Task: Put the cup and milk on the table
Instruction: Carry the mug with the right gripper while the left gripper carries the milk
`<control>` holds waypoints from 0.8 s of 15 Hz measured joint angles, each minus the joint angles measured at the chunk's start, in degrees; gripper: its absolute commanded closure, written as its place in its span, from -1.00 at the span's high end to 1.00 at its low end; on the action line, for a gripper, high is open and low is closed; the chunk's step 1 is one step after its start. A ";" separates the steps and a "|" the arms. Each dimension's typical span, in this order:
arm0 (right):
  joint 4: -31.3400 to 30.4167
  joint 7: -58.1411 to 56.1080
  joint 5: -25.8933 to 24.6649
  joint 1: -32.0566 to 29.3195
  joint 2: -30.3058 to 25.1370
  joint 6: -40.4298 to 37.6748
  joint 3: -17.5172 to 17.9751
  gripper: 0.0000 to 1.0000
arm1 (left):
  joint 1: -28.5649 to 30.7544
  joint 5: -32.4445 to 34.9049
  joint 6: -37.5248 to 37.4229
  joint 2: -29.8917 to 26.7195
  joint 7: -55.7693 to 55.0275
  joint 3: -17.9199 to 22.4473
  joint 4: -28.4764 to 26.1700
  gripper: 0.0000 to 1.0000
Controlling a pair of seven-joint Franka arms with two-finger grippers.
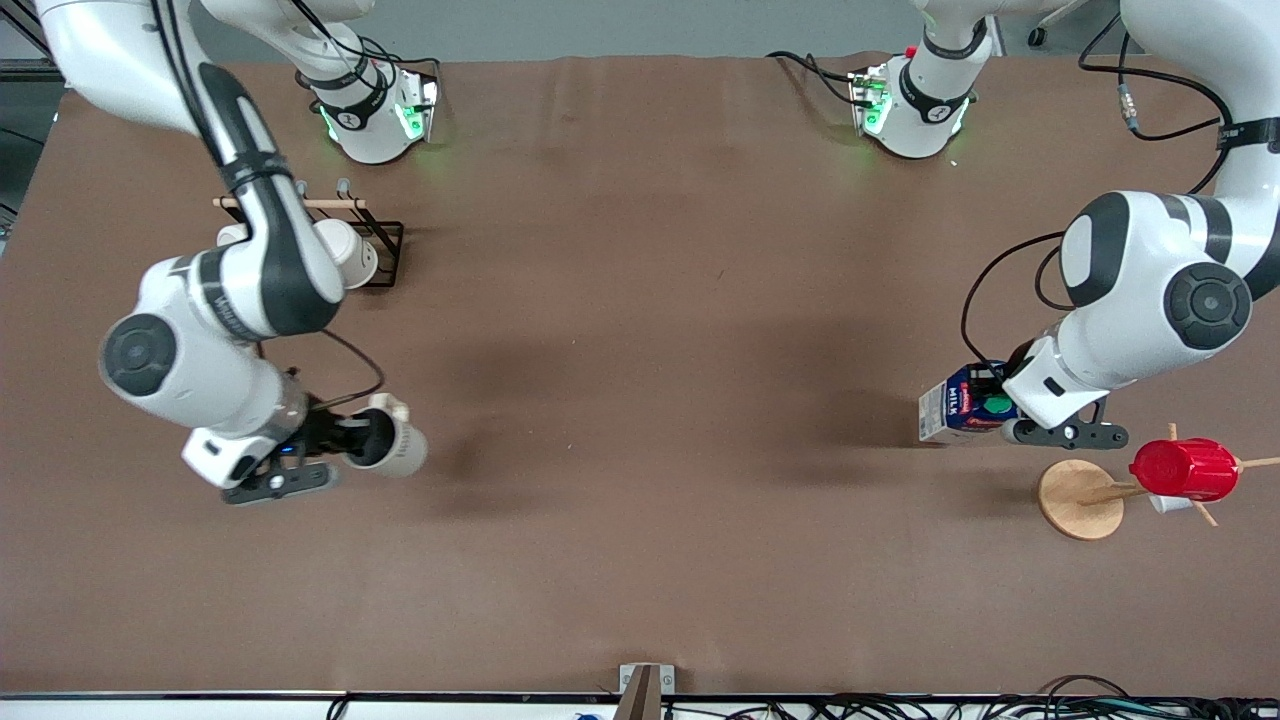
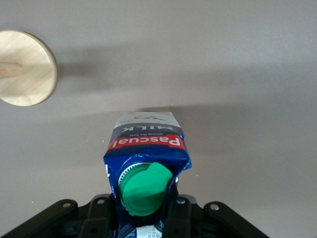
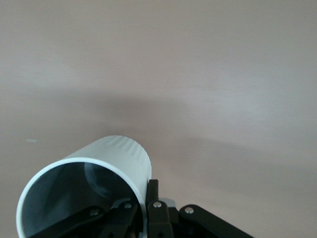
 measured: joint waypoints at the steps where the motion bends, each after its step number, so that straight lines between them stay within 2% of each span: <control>1: 0.65 3.82 -0.07 1.23 0.46 0.00 1.33 -1.00 | -0.03 0.00 -1.15 -0.12 0.00 -0.04 0.91 -0.46; 3: 3.28 9.33 -0.89 5.53 2.64 0.07 2.12 -1.00 | -0.12 0.00 -3.33 -0.42 0.00 -0.25 2.66 -0.46; 8: 10.86 26.52 -8.87 17.41 11.89 1.40 2.17 -0.99 | -1.12 0.00 -4.22 -0.62 -2.42 -0.65 4.20 -0.46; 12: 14.06 33.67 -12.38 22.72 17.88 5.42 2.11 -0.99 | -5.81 0.00 -4.21 -0.35 -10.38 -0.94 4.90 -0.46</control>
